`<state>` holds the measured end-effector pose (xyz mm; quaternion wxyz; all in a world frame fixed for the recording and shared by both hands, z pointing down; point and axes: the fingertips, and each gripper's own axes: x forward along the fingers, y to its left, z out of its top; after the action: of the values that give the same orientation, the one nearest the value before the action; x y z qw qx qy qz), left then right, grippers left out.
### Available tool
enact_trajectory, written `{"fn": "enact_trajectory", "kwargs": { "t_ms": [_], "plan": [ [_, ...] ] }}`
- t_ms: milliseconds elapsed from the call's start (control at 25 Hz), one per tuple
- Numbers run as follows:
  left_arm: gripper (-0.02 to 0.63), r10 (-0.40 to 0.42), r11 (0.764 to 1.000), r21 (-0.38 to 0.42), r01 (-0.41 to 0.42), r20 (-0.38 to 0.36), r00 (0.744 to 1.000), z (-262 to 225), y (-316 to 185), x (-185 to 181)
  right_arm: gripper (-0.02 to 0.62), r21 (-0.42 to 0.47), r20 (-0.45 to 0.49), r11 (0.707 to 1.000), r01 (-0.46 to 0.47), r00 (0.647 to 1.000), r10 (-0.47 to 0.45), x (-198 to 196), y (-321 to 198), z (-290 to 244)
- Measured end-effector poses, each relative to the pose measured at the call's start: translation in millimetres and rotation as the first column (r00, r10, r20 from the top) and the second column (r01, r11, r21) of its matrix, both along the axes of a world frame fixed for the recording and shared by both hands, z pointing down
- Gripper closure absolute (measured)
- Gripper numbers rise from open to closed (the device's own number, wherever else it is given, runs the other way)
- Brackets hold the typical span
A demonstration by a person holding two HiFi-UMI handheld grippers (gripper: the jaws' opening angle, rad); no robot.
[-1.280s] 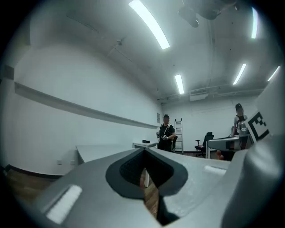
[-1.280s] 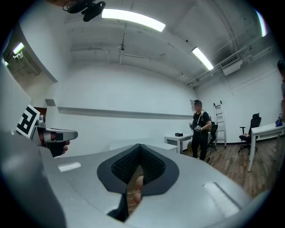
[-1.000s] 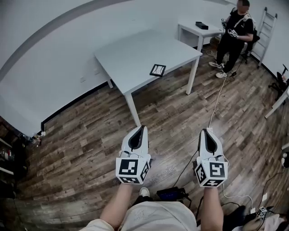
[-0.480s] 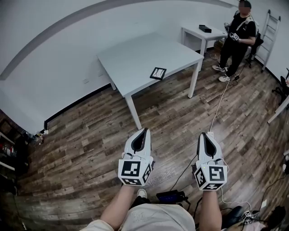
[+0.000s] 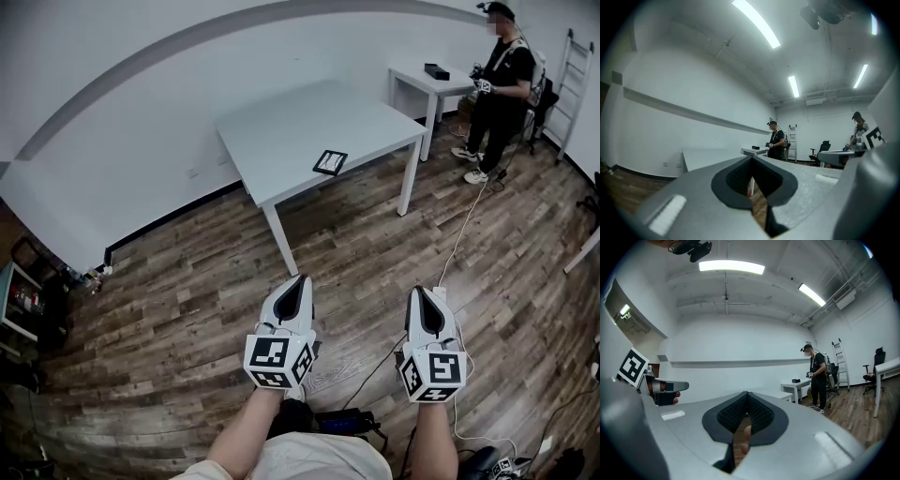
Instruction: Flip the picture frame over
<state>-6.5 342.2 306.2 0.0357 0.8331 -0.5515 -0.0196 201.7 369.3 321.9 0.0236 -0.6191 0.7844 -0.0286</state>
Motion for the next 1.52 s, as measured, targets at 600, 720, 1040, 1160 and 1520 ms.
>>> {"fn": "enact_trajectory", "kwargs": {
  "t_ms": [600,720,1040,1160,1520],
  "plan": [
    [0.606,-0.016,1.0,0.007,0.016,-0.028,0.999,2,-51,-9,0.569,-0.022,-0.027,1.0,0.022,0.999,-0.023,-9,-51,6],
    [0.605,-0.01,1.0,0.002,0.01,-0.035,0.999,6,-77,-18,0.569,-0.033,-0.041,0.999,0.015,0.999,-0.017,-18,-76,9],
    [0.605,0.001,1.0,0.01,0.0,-0.023,1.0,7,-153,-50,0.569,-0.044,-0.067,0.999,0.008,0.998,-0.011,-57,-152,6],
    [0.605,0.01,1.0,0.006,-0.01,-0.012,1.0,8,-184,-66,0.569,-0.048,-0.075,0.999,0.002,0.997,-0.005,-77,-182,3],
    [0.606,0.046,0.999,-0.006,-0.046,0.005,0.999,11,-263,-109,0.569,-0.068,-0.097,0.997,-0.023,0.995,0.016,-129,-260,-2]
  ]
}}
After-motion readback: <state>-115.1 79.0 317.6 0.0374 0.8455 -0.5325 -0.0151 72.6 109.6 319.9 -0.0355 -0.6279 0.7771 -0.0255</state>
